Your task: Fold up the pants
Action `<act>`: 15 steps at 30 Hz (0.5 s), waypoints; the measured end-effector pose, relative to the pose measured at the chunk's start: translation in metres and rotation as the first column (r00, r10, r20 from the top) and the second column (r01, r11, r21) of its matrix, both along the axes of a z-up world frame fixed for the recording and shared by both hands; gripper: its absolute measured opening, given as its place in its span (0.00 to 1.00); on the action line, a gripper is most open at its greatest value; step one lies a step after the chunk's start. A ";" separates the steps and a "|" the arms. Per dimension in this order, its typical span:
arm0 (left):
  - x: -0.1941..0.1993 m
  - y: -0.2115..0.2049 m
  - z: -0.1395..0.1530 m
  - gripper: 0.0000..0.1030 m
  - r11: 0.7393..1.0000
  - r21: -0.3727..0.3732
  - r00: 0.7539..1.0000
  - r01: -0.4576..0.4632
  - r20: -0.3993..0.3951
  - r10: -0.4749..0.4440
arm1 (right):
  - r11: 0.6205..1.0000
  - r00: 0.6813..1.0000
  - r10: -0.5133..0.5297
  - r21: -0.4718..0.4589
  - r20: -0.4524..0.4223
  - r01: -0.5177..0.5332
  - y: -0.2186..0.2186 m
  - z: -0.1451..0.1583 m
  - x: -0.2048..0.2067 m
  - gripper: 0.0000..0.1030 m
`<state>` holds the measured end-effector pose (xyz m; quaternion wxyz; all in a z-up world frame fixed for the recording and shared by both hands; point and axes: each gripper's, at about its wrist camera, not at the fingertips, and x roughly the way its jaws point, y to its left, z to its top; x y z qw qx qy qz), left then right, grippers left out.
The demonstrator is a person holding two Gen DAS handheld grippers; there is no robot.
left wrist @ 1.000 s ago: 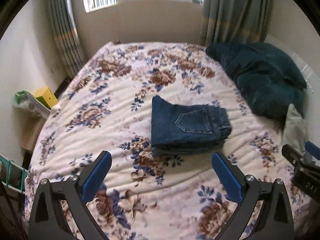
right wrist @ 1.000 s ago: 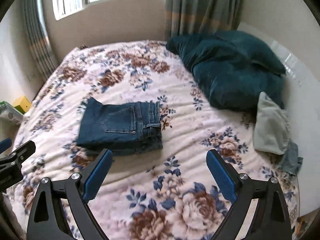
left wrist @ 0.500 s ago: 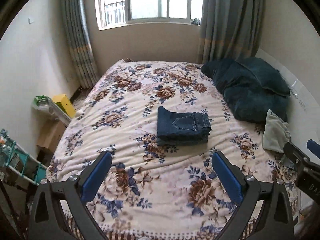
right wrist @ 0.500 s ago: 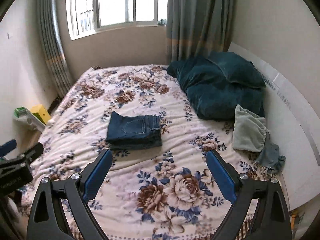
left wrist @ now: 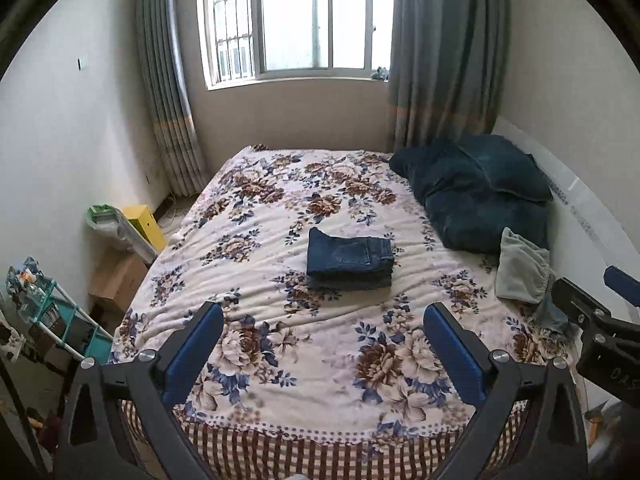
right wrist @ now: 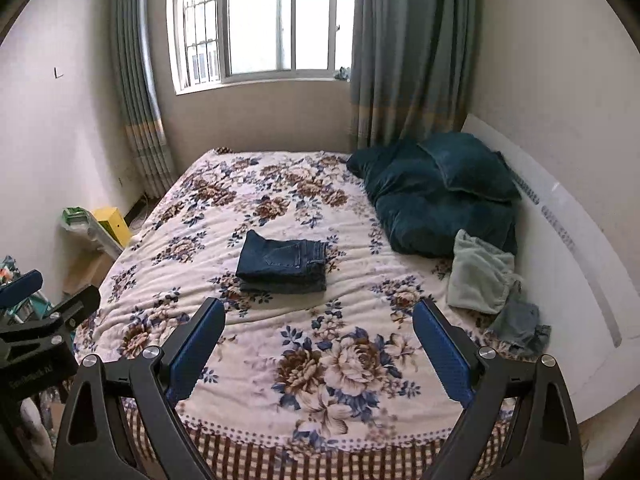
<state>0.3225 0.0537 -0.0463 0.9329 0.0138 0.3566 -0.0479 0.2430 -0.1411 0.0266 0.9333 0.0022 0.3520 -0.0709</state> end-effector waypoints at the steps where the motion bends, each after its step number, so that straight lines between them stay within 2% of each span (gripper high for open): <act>1: -0.007 -0.003 0.003 1.00 1.000 0.003 1.000 0.002 0.006 -0.002 | 1.000 1.000 -0.001 0.003 0.006 0.001 -0.002 0.007 -0.012 0.94; 7: -0.040 -0.010 0.019 1.00 1.000 -0.001 1.000 -0.005 0.030 0.005 | 1.000 0.999 -0.011 -0.012 0.043 0.012 -0.014 0.036 -0.059 0.94; 15: -0.063 -0.013 0.033 0.99 1.000 0.008 0.998 -0.025 0.066 0.024 | 1.000 0.998 0.009 0.005 0.055 -0.010 -0.023 0.054 -0.092 0.94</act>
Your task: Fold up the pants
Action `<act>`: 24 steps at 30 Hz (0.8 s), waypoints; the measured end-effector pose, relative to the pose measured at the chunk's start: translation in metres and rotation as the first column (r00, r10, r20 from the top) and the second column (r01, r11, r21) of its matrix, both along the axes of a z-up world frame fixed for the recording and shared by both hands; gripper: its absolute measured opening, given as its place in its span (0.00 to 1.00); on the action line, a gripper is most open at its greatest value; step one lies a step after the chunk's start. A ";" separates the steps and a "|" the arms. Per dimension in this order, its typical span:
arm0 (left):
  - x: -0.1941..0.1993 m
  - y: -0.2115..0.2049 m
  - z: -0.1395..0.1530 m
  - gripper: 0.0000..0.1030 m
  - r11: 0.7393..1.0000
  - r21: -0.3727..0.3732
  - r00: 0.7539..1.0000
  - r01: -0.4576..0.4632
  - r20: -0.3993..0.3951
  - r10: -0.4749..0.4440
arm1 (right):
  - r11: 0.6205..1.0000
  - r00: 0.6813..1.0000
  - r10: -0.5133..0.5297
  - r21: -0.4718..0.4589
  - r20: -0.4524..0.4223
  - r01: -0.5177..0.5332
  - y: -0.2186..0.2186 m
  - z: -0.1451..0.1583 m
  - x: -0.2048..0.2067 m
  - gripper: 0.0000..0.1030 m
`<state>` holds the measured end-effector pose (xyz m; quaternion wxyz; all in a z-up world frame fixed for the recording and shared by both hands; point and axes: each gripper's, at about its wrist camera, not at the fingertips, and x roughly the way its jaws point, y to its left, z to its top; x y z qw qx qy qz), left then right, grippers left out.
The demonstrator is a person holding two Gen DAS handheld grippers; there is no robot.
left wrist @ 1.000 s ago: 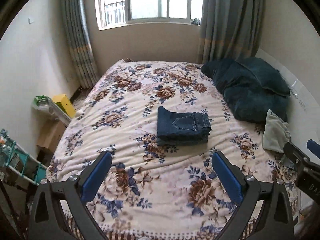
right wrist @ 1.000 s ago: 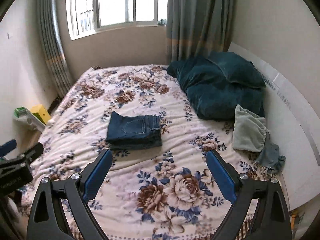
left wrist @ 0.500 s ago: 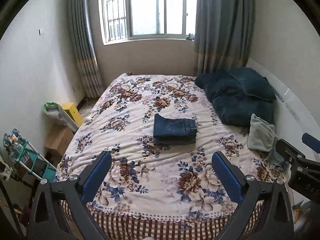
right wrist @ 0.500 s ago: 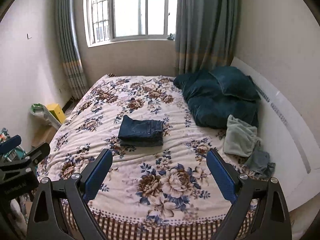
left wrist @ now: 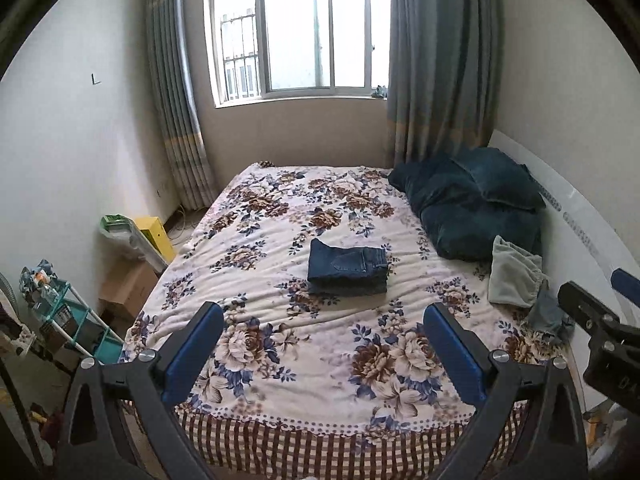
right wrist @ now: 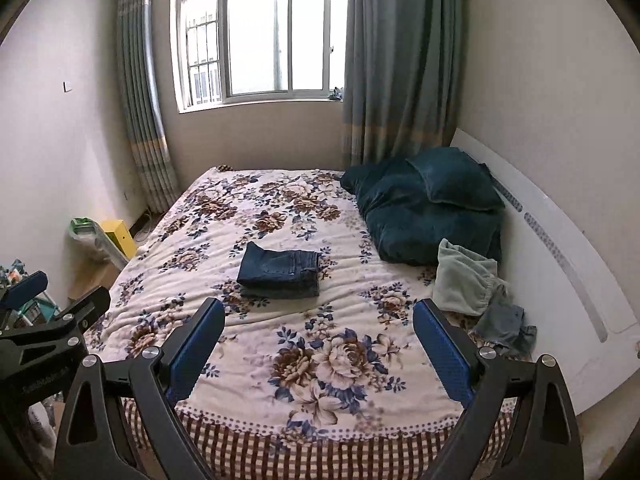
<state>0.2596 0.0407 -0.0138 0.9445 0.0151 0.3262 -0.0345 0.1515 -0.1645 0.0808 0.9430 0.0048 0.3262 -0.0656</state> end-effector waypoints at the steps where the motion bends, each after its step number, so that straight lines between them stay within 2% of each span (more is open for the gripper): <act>1: -0.002 0.000 0.001 0.99 1.000 0.003 1.000 -0.004 0.004 0.004 | 1.000 1.000 0.003 0.002 -0.002 -0.003 -0.002 0.001 -0.001 0.94; 12: -0.002 -0.002 -0.004 1.00 1.000 -0.001 1.000 -0.024 0.008 0.024 | 1.000 0.999 0.017 0.005 0.031 -0.018 -0.010 0.008 0.003 0.95; 16: 0.010 -0.003 -0.011 1.00 1.000 -0.015 1.000 -0.015 -0.005 0.015 | 1.000 0.999 0.020 0.010 0.035 -0.021 -0.011 0.003 0.016 0.96; 24: 0.043 -0.003 -0.020 1.00 0.997 0.036 0.998 -0.067 0.013 0.067 | 1.000 0.999 -0.014 -0.015 0.050 0.015 -0.014 -0.010 0.060 0.98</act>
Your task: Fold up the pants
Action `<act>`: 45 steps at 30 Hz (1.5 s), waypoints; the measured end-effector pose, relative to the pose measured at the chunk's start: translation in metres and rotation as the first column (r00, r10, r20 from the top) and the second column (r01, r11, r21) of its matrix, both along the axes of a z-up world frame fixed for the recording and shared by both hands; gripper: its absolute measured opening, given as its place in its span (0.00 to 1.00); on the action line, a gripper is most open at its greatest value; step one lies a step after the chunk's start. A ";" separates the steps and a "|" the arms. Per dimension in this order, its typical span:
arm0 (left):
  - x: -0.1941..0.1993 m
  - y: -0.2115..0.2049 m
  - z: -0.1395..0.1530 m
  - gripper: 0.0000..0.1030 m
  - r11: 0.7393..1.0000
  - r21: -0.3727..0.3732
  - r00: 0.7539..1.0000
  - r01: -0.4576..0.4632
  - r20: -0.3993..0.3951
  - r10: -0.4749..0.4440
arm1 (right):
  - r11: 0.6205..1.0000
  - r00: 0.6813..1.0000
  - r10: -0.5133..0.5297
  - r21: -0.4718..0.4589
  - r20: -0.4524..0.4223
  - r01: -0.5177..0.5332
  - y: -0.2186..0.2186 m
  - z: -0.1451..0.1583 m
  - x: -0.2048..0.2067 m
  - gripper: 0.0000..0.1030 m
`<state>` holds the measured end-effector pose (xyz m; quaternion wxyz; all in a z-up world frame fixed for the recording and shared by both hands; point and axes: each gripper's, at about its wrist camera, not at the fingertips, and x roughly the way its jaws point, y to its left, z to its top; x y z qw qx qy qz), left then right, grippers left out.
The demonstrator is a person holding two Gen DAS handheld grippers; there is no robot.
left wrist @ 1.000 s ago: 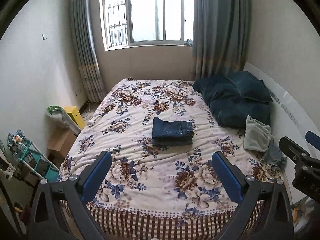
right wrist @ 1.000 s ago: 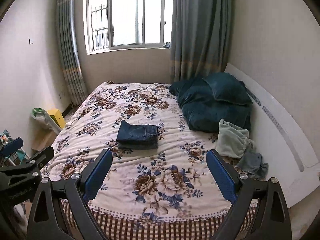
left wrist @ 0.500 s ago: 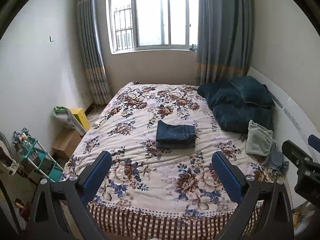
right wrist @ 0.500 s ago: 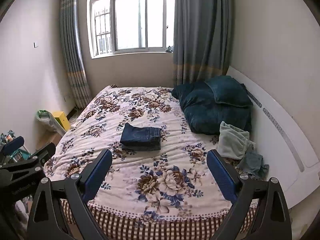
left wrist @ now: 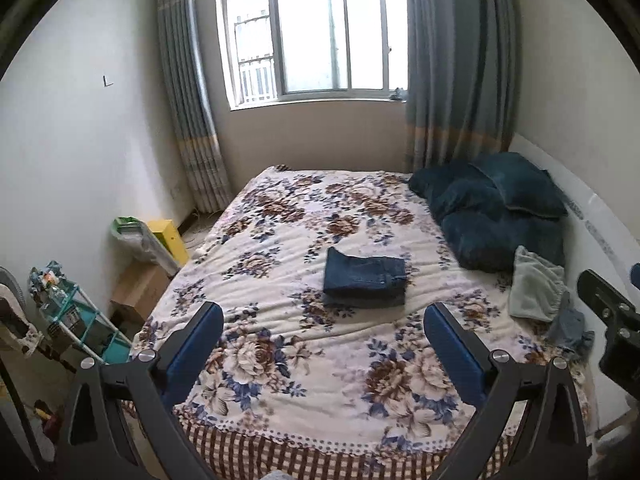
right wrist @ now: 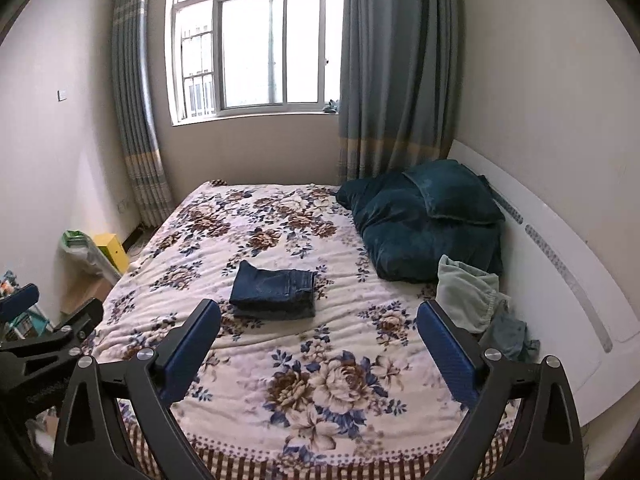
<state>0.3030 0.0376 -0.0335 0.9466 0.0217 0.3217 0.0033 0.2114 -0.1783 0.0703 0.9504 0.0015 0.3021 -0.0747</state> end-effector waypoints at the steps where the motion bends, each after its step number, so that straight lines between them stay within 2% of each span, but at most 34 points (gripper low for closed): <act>1: 0.005 0.001 -0.003 1.00 1.000 0.001 1.000 -0.003 -0.005 0.003 | 1.000 1.000 -0.006 0.005 -0.008 0.006 -0.001 -0.004 0.007 0.98; 11: 0.040 0.004 -0.022 1.00 0.999 0.003 0.999 -0.044 -0.014 0.044 | 0.998 0.998 -0.055 -0.018 -0.040 0.054 0.001 -0.034 0.058 0.98; 21: 0.057 0.003 -0.030 1.00 0.999 0.017 0.999 -0.042 -0.017 0.043 | 0.996 0.994 -0.083 -0.035 -0.075 0.081 0.002 -0.059 0.083 0.98; 26: 0.059 0.003 -0.031 1.00 0.999 0.013 0.999 -0.038 -0.021 0.038 | 0.995 0.992 -0.092 -0.035 -0.084 0.089 0.002 -0.067 0.085 0.98; 45: 0.061 0.001 -0.040 1.00 1.000 -0.007 0.999 -0.029 -0.046 0.029 | 0.997 0.994 -0.076 -0.034 -0.080 0.074 0.010 -0.070 0.090 0.98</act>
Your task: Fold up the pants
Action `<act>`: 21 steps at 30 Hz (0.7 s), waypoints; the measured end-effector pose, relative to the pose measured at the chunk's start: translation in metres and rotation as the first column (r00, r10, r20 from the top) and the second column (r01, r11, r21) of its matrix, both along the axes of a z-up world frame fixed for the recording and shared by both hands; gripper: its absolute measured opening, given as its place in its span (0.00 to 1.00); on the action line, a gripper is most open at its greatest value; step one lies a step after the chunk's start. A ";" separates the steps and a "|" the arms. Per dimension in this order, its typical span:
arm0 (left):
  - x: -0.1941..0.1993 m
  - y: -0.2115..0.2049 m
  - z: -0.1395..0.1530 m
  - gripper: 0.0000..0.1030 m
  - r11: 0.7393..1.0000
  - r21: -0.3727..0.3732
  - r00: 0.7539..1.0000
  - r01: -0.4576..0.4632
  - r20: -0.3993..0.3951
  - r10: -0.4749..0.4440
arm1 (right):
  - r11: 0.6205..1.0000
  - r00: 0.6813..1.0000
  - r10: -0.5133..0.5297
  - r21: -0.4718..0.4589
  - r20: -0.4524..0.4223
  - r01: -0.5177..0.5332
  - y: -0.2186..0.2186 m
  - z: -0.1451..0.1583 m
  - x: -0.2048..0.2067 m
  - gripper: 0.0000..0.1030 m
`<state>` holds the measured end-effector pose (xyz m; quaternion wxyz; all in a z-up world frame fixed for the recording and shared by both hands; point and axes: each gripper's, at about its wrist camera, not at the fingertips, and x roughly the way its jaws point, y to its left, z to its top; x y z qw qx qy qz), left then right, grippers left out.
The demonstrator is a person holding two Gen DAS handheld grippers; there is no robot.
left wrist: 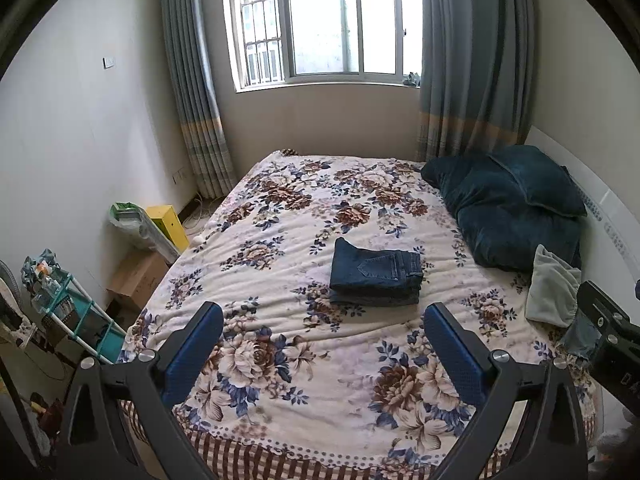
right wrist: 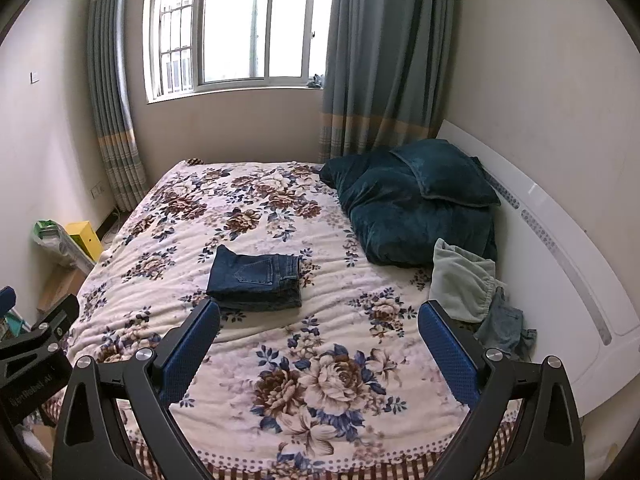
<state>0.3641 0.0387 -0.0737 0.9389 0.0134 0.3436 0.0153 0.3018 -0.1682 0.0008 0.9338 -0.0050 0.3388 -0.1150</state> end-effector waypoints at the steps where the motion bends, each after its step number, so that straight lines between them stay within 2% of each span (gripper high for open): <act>1: 0.001 0.000 0.000 1.00 1.000 0.000 1.000 0.000 0.000 0.000 | 1.000 1.000 -0.001 -0.001 -0.001 0.001 0.000 0.000 0.000 0.98; 21: 0.003 0.000 0.000 1.00 1.000 -0.001 1.000 0.007 0.003 -0.007 | 1.000 1.000 0.003 0.001 -0.008 -0.003 0.005 -0.004 -0.001 0.98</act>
